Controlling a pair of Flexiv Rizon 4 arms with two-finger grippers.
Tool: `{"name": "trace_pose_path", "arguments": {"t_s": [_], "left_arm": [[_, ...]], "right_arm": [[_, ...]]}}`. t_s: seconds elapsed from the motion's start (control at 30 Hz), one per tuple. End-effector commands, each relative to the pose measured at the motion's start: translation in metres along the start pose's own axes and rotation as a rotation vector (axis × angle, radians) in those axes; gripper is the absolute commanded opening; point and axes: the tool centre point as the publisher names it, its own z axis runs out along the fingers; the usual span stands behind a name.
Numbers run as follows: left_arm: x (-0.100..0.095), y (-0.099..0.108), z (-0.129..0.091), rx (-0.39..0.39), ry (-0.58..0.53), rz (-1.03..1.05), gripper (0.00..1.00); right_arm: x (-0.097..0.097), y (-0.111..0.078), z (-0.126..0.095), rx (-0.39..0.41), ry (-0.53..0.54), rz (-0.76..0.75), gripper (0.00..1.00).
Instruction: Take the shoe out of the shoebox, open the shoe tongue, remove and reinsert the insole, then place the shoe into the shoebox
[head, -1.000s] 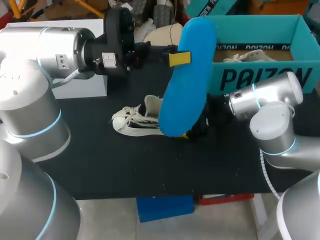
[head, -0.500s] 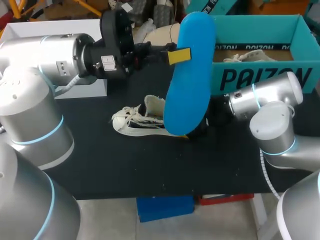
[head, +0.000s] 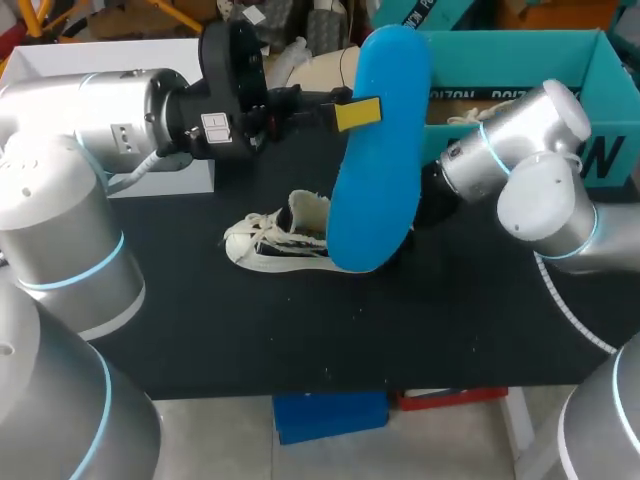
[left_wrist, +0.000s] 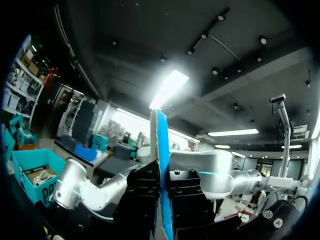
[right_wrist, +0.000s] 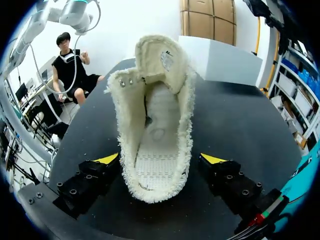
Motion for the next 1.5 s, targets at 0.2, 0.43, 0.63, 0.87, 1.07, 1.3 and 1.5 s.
{"name": "trace_pose_path", "arguments": {"t_s": [0.2, 0.43, 0.63, 0.87, 1.07, 1.3, 1.5], "left_arm": [[0.000, 0.001, 0.001, 0.002, -0.004, 0.001, 0.00], [0.000, 0.001, 0.001, 0.002, -0.004, 0.001, 0.00], [0.000, 0.001, 0.001, 0.002, -0.004, 0.001, 0.00], [0.000, 0.001, 0.001, 0.002, -0.004, 0.001, 0.00], [0.000, 0.001, 0.001, 0.002, -0.004, 0.001, 0.00], [0.000, 0.001, 0.001, 0.002, -0.004, 0.001, 0.00], [0.000, 0.001, 0.001, 0.002, -0.004, 0.001, 0.00]], "right_arm": [[-0.004, 0.011, -0.011, 0.399, 0.012, 0.053, 1.00], [0.001, 0.009, -0.010, 0.467, -0.042, 0.083, 1.00], [0.003, 0.012, -0.012, 0.510, -0.053, 0.081, 1.00], [0.002, 0.015, -0.014, 0.580, -0.036, 0.086, 1.00], [0.001, 0.019, -0.014, 0.637, -0.042, 0.102, 1.00], [0.002, 0.020, -0.007, 0.668, -0.035, 0.098, 1.00], [0.002, 0.019, -0.002, 0.688, -0.031, 0.091, 1.00]]}}
